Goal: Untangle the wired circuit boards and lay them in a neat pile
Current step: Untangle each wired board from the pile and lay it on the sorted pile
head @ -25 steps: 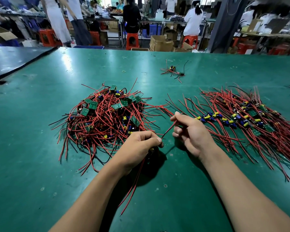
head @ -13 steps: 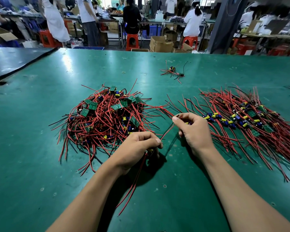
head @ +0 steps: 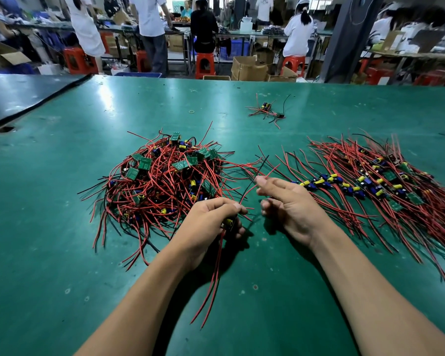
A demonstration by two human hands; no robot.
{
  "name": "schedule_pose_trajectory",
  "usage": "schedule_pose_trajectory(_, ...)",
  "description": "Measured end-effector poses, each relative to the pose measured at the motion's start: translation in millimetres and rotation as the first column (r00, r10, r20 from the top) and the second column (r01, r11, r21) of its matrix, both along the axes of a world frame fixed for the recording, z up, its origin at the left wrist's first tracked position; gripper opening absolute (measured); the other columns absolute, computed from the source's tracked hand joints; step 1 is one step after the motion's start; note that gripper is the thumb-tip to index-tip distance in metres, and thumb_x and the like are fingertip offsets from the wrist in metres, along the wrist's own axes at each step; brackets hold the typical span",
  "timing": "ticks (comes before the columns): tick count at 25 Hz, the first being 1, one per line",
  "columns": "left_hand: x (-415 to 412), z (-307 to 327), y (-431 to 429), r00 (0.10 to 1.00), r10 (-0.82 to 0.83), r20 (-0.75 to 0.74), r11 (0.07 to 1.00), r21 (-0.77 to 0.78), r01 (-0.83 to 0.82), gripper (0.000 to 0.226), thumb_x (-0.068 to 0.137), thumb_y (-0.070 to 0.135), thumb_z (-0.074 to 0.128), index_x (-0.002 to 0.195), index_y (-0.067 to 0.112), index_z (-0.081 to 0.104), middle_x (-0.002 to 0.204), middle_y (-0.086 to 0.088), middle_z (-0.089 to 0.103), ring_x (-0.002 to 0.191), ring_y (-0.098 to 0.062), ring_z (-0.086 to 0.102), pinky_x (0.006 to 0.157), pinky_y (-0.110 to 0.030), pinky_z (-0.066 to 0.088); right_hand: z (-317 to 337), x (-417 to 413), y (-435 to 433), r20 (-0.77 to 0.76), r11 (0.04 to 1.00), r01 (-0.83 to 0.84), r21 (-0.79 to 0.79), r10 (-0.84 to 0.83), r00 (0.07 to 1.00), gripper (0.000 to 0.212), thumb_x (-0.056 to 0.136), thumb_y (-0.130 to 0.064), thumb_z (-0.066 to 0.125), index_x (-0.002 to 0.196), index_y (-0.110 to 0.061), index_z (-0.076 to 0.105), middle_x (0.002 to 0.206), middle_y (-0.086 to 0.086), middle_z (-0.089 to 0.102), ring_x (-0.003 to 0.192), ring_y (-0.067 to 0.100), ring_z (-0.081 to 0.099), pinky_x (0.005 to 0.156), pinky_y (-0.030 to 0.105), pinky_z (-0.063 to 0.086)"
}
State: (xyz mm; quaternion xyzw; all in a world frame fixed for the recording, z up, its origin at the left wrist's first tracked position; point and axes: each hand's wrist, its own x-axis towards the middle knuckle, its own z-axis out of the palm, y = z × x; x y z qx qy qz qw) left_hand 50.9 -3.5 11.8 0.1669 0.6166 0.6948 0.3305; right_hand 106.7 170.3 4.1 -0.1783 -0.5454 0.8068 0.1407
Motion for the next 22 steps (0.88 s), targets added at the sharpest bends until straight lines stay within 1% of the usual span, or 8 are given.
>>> schedule_pose_trajectory(3,-1.2,1.9,-1.1,0.995,0.003,0.097,0.999,0.042,-0.007,0.017,0.094,0.009,0.057,0.088,-0.001,0.069,0.067,-0.014,0.056,0.052,-0.02,0.058,0.048,-0.022,0.049,-2.0,0.9,-8.2,0.013,0.98,-0.2,-0.001,0.2,0.98,0.039,0.073,-0.021,0.079,0.108,-0.005,0.071,0.076,0.003,0.06,0.049,0.008,0.047,0.047,0.018,0.041)
schedule_pose_trajectory(5,-0.6,3.2,-2.3,0.992,0.0,0.129,0.998,0.064,-0.009,0.016,0.095,0.009,0.056,0.088,0.0,0.068,0.072,-0.017,0.055,0.051,-0.02,0.057,0.049,-0.023,0.049,-3.8,2.3,-13.0,0.007,0.95,-0.312,0.01,0.312,0.95,0.034,0.08,-0.017,0.076,0.112,-0.007,0.073,0.077,0.005,0.064,0.05,0.007,0.047,0.048,0.015,0.041)
schedule_pose_trajectory(8,-1.2,3.6,-3.2,0.995,0.003,0.1,0.999,0.053,-0.009,0.018,0.094,0.011,0.057,0.084,0.003,0.069,0.071,-0.016,0.056,0.051,-0.019,0.058,0.051,-0.024,0.049,-5.7,2.7,-17.3,0.006,0.938,-0.344,0.042,0.344,0.939,0.029,0.08,-0.02,0.077,0.107,-0.01,0.076,0.078,0.004,0.068,0.05,0.005,0.047,0.047,0.014,0.039)
schedule_pose_trajectory(12,-2.2,3.2,-4.5,0.998,-0.047,0.038,0.999,0.029,0.045,0.022,0.092,0.013,0.058,0.074,0.007,0.068,0.065,-0.012,0.055,0.052,-0.018,0.057,0.055,-0.025,0.046,-4.8,-1.3,-16.9,0.0,0.983,-0.173,0.064,0.174,0.985,0.025,0.073,-0.029,0.08,0.091,-0.012,0.076,0.059,-0.003,0.056,0.044,0.005,0.042,0.042,0.019,0.028)
schedule_pose_trajectory(15,-1.2,3.3,-4.3,0.996,-0.088,0.003,0.996,0.011,0.088,0.023,0.092,0.011,0.058,0.071,0.009,0.067,0.06,-0.006,0.055,0.052,-0.016,0.056,0.052,-0.022,0.043,-1.6,-5.1,-11.0,-0.094,0.998,0.061,0.027,-0.058,0.994,0.018,0.074,-0.024,0.076,0.084,-0.009,0.072,0.068,-0.003,0.061,0.039,0.005,0.04,0.039,0.018,0.032)
schedule_pose_trajectory(18,-0.3,3.3,-2.9,0.993,-0.106,-0.043,0.994,-0.011,0.105,0.023,0.093,0.012,0.058,0.072,0.009,0.067,0.06,-0.004,0.057,0.052,-0.014,0.056,0.052,-0.022,0.041,1.0,-7.0,-9.0,-0.124,0.98,0.199,-0.003,-0.198,0.972,0.011,0.083,-0.017,0.073,0.078,-0.01,0.068,0.077,0.002,0.061,0.037,0.006,0.038,0.038,0.018,0.033)
schedule_pose_trajectory(20,0.1,2.7,-2.3,0.989,-0.118,-0.084,0.992,-0.043,0.115,0.026,0.093,0.014,0.059,0.069,0.013,0.068,0.059,-0.003,0.059,0.053,-0.015,0.056,0.055,-0.025,0.039,2.7,-6.9,-7.6,-0.114,0.967,0.253,-0.029,-0.255,0.96,0.015,0.09,-0.013,0.069,0.077,-0.01,0.064,0.072,-0.001,0.064,0.036,0.005,0.037,0.038,0.017,0.033)
schedule_pose_trajectory(22,0.9,1.8,-2.6,0.983,-0.137,-0.126,0.989,-0.067,0.13,0.027,0.092,0.016,0.06,0.067,0.016,0.07,0.06,-0.001,0.061,0.054,-0.014,0.056,0.056,-0.023,0.041,7.2,-5.5,-5.7,-0.091,0.961,0.269,-0.067,-0.274,0.957,0.019,0.094,-0.017,0.064,0.078,-0.007,0.063,0.059,-0.004,0.056,0.036,0.005,0.035,0.037,0.017,0.031)
